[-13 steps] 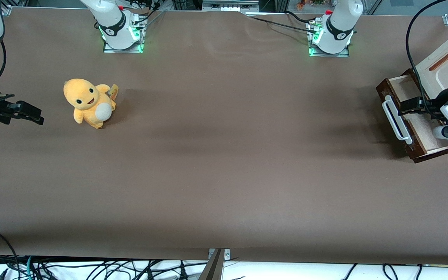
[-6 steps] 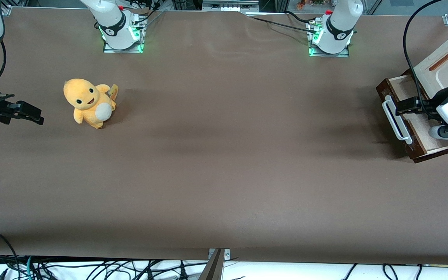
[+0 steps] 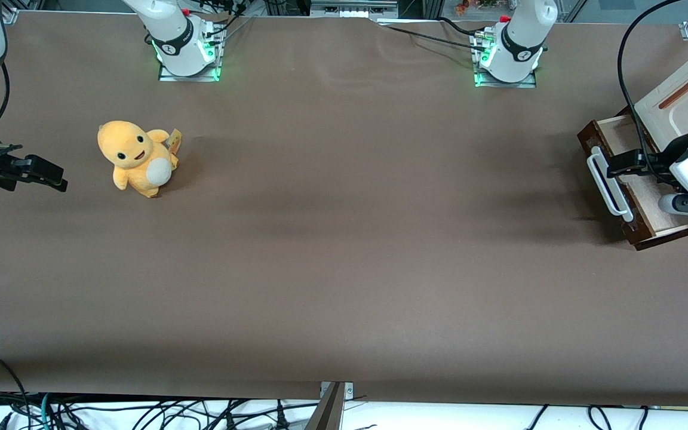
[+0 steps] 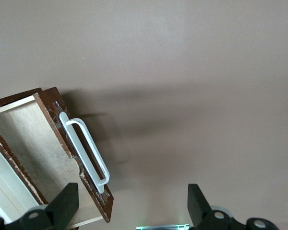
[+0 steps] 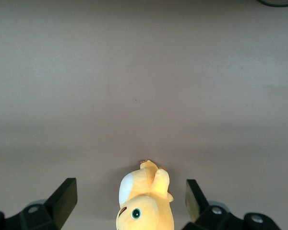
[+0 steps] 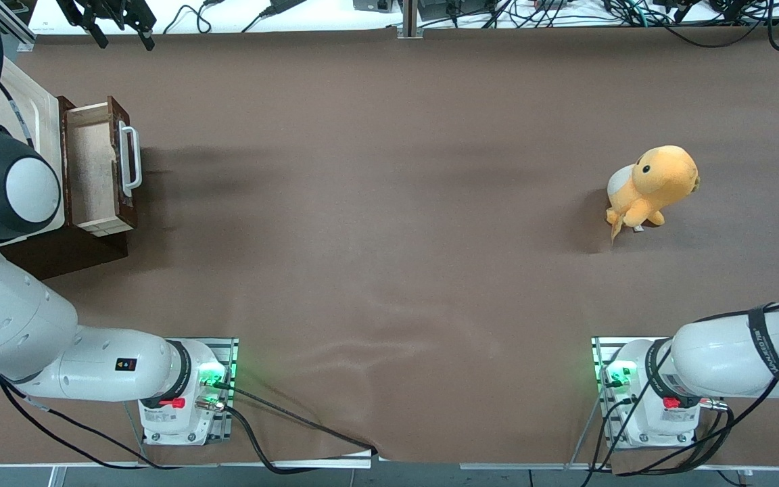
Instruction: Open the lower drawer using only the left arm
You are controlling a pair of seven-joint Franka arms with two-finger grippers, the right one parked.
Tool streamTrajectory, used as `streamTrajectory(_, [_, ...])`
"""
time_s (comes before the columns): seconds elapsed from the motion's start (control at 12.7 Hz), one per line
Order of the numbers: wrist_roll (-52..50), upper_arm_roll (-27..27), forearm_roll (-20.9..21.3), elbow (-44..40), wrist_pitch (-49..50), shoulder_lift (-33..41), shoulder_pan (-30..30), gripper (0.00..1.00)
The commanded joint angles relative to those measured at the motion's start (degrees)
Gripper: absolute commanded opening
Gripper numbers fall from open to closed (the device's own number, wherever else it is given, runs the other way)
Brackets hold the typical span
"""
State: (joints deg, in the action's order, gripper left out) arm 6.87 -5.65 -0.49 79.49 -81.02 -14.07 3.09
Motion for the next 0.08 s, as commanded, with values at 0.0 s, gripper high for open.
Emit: streamTrajectory(0.0, [-0.9,0.1,0.7,-0.4,0.4,0.4,0.2,1.0])
